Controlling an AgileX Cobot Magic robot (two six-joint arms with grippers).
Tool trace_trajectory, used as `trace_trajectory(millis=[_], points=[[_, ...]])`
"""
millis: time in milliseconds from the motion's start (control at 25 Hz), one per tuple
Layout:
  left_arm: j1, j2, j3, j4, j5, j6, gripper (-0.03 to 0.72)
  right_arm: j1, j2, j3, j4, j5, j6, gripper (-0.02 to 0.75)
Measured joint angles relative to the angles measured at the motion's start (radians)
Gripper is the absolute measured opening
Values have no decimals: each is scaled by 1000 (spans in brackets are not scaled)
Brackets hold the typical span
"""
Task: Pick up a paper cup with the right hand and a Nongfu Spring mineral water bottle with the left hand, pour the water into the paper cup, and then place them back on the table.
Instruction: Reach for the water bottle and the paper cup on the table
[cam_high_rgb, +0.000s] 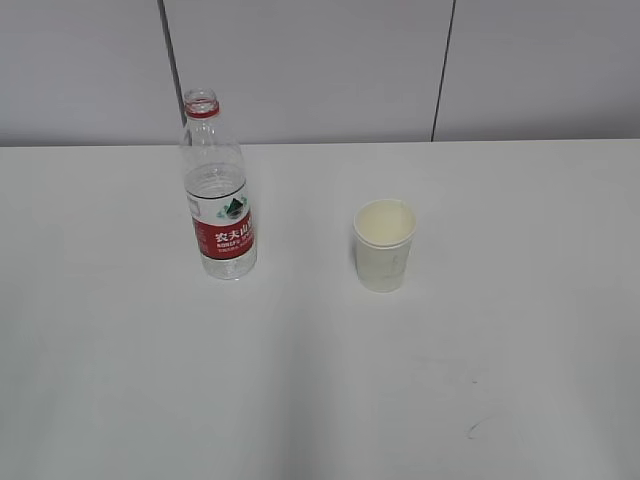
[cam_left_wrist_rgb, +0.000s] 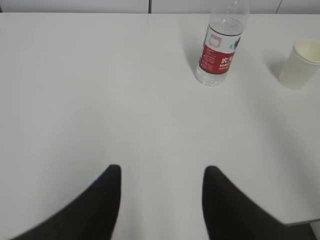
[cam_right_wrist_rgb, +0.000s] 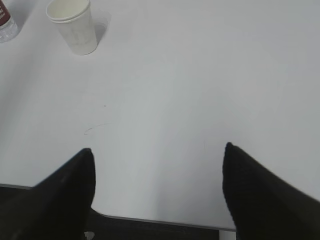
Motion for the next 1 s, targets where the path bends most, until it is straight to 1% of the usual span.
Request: trace_trajectory(millis=[160,280,440,560,800,1000], points=[[0,0,0,20,0,0,412,0,0,0,0,0,0,587],[0,0,0,22,0,0,438,0,0,0,0,0,0,587],[0,0,0,22,0,0,441,0,0,-4,0,-3,0,587],[0,0,0,22,0,0,441,0,0,-15,0,-38,-21,587],[0,0,0,22,-7,0,441,0,0,-20,0,-182,-40,587],[0,0,0,22,-12,0,441,0,0,-3,0,-268,-44,587]])
